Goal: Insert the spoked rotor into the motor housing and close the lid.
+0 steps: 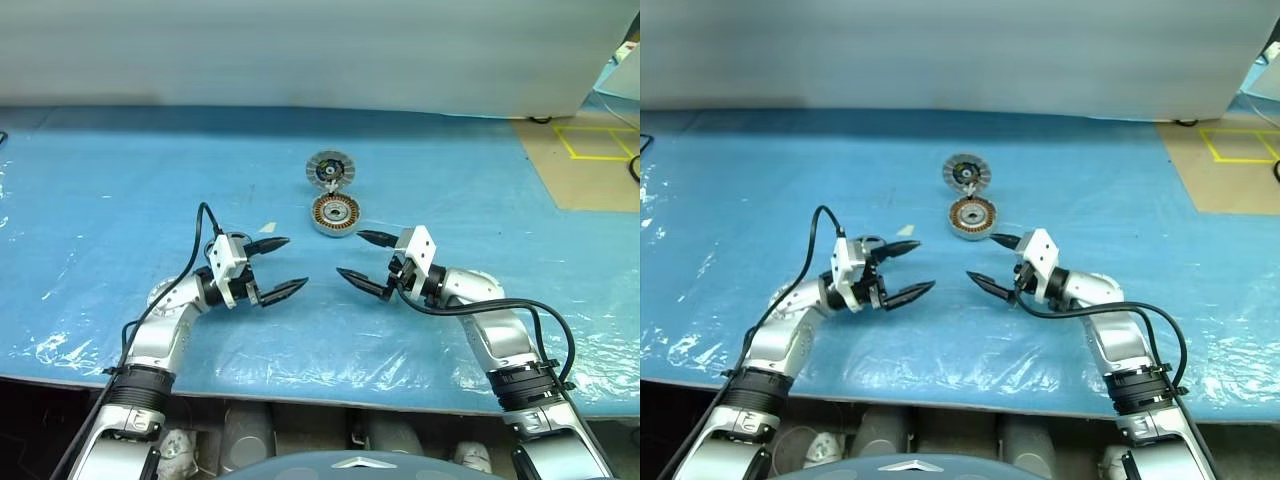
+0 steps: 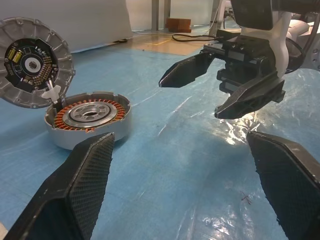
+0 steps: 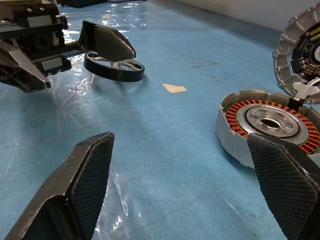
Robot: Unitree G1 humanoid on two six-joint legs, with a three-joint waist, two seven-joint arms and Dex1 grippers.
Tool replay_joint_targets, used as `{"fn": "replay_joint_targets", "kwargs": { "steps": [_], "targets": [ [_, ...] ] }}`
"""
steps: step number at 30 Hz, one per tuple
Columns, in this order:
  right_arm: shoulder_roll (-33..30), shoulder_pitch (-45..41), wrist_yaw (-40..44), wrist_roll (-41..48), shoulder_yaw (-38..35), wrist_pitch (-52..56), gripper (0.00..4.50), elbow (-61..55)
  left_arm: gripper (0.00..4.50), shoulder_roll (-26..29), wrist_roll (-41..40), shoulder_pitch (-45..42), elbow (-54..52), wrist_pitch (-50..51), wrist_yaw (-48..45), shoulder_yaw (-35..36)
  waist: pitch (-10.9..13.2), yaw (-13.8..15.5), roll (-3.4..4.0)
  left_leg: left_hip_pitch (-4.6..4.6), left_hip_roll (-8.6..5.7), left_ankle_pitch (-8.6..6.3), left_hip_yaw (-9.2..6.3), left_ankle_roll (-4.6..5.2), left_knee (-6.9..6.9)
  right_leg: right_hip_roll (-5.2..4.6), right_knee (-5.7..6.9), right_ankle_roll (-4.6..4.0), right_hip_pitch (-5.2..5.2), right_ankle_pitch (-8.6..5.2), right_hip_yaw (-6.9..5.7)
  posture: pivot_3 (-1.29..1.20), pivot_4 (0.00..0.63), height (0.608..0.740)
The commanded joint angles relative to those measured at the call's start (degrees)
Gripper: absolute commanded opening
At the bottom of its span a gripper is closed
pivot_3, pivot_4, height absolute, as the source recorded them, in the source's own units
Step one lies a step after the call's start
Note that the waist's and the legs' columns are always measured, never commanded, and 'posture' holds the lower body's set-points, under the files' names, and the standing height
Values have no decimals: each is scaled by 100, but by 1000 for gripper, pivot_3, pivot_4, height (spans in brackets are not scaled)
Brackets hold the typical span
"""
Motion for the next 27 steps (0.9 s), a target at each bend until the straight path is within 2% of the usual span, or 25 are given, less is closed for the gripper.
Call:
{"fn": "replay_joint_targets", "kwargs": {
  "steps": [1, 27],
  "targets": [
    [43, -150, 19, 96, -76, -105, 4460, -42, 4495, 29, -51, 17, -140, -84, -10, 47, 0, -2, 0, 0, 0, 0, 0, 0, 0, 0, 0, 0, 0, 0, 0, 0, 150, 740],
    [2, -107, -18, 100, -123, -71, 4460, -109, 4495, 1, -25, 36, -124, -77, -11, 3, 0, 2, 0, 0, 0, 0, 0, 0, 0, 0, 0, 0, 0, 0, 0, 0, 150, 740]
  ]
}}
